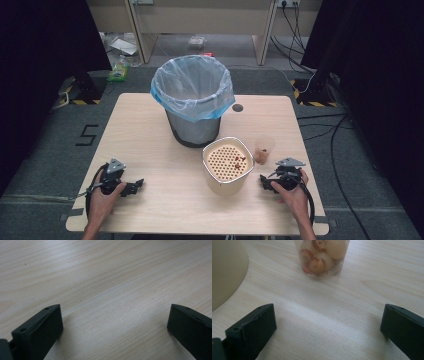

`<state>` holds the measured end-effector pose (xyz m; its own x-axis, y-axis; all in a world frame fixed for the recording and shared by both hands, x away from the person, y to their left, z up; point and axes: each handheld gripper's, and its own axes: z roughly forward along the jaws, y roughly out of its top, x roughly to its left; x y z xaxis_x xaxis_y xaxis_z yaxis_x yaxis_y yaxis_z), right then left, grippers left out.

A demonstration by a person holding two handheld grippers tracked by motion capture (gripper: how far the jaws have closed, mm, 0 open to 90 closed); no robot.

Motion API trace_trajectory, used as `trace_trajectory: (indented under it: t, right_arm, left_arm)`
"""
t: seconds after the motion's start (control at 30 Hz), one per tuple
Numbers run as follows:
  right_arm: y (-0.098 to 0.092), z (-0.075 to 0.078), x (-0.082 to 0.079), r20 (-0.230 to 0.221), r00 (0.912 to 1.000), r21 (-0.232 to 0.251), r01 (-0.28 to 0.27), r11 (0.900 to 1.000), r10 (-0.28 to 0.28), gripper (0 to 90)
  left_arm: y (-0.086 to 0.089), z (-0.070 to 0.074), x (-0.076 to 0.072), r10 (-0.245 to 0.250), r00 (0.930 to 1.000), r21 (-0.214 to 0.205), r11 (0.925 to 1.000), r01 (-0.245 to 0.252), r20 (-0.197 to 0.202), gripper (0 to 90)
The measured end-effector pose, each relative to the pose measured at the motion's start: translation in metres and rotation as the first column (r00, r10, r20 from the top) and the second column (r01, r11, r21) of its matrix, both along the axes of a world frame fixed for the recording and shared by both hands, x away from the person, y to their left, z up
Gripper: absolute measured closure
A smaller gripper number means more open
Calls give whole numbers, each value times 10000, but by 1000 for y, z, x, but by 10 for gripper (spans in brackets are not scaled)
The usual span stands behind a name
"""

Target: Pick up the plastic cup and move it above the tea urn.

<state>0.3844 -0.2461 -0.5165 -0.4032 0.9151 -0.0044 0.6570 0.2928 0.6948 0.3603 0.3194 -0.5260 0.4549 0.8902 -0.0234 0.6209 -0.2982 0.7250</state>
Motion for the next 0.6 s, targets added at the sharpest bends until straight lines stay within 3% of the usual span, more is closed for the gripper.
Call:
trace_trajectory:
  t: [0.2, 0.23, 0.27, 0.37, 0.4, 0.6]
  right_arm:
    - [0, 2, -1, -46, 9999, -29, -114, 9999, 113, 43]
    - [-1, 4, -2, 115, 9994, -41, -320, 9995, 321, 203]
    - [-1, 6, -4, 120, 9995, 38, -309, 9995, 309, 237]
    - [-1, 10, -5, 271, 9992, 180, -285, 9994, 280, 142]
    - [-2, 13, -6, 202, 9996, 178, -205, 9996, 201, 191]
    - [-6, 32, -13, 708, 9975, 341, -19, 9994, -5, 188]
  left_arm:
    - [0, 0, 0, 0, 10000, -1, 10000, 0, 1, 0]
    - [0, 0, 0, 1, 10000, 0, 10000, -1, 0, 0]
    - [0, 0, 0, -1, 10000, -2, 10000, 1, 1, 0]
    - [0, 0, 0, -2, 10000, -1, 10000, 2, 1, 0]
    - [0, 0, 0, -4, 10000, -2, 10000, 4, 1, 0]
    - [0, 0, 0, -36, 10000, -3, 10000, 36, 5, 0]
